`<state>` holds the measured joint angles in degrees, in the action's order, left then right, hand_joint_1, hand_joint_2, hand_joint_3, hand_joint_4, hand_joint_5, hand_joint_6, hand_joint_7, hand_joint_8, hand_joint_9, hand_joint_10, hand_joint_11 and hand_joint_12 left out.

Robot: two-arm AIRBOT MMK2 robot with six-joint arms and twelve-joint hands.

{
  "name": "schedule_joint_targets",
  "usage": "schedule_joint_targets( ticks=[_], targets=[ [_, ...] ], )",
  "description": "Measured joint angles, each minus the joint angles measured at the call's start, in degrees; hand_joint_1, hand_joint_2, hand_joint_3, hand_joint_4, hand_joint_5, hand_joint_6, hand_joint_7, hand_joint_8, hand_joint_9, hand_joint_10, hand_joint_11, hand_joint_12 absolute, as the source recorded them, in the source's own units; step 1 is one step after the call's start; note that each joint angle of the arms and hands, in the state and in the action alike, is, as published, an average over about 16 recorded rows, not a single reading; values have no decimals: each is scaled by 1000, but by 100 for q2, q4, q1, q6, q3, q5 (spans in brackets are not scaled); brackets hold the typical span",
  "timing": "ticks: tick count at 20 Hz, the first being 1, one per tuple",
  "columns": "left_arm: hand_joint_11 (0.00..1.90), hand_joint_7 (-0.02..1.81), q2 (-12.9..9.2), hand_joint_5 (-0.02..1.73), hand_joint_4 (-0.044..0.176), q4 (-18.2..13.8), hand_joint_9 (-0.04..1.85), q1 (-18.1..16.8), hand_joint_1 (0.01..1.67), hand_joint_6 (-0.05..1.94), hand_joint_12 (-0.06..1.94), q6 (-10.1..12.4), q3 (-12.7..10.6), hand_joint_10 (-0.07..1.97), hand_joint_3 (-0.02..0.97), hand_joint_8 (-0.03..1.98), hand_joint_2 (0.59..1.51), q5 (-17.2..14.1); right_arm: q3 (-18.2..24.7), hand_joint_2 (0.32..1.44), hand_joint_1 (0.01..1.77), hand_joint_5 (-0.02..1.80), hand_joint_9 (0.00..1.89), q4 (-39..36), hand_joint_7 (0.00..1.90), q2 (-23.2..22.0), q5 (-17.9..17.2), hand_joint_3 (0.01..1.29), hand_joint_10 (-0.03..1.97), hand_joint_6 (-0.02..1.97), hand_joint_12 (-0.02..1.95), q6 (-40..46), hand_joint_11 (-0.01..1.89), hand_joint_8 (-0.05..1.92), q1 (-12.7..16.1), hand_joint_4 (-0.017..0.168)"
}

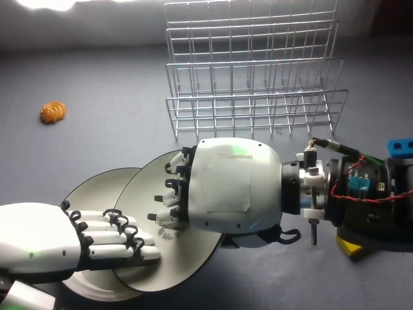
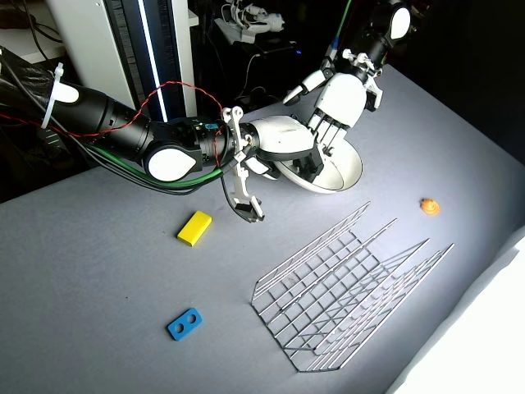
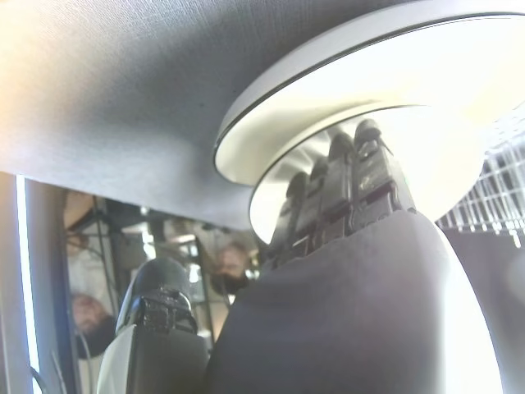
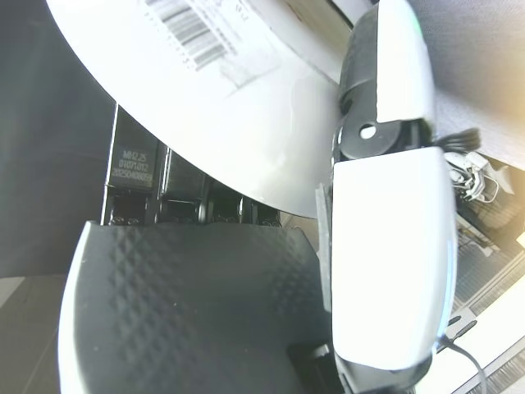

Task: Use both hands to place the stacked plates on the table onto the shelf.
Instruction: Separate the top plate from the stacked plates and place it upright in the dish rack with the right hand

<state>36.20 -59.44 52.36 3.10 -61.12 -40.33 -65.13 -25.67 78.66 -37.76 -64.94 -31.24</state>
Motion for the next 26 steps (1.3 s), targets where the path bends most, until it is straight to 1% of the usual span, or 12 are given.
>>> schedule_joint_targets(
  ticks=[6,16,20,26],
  targets=[
    [16,10,-31,17,3,367,21,-80,21,3,-3,0,-318,6,9,2,1188,-59,2,947,1146,842,1234,11,992,11,-39,10,5,847,1043,13,928,609,0,-4],
    [15,19,-166,17,-3,973,19,-319,21,7,-6,2,-1022,7,10,14,1188,-199,36,949,1146,861,1271,10,1015,-8,-78,10,-3,851,1043,28,927,645,3,-6],
    [15,19,-231,18,-4,1082,19,-385,21,6,-2,-10,-1291,6,10,12,1191,-306,128,949,1147,869,1284,5,1025,-91,-81,10,-6,863,1043,14,927,649,19,-4],
    [15,19,-310,21,-3,1074,19,-421,20,5,-3,-45,-1610,6,10,10,1189,-531,404,950,1156,896,1317,2,1058,-353,-98,9,-8,908,1043,-76,930,656,73,1]
  ],
)
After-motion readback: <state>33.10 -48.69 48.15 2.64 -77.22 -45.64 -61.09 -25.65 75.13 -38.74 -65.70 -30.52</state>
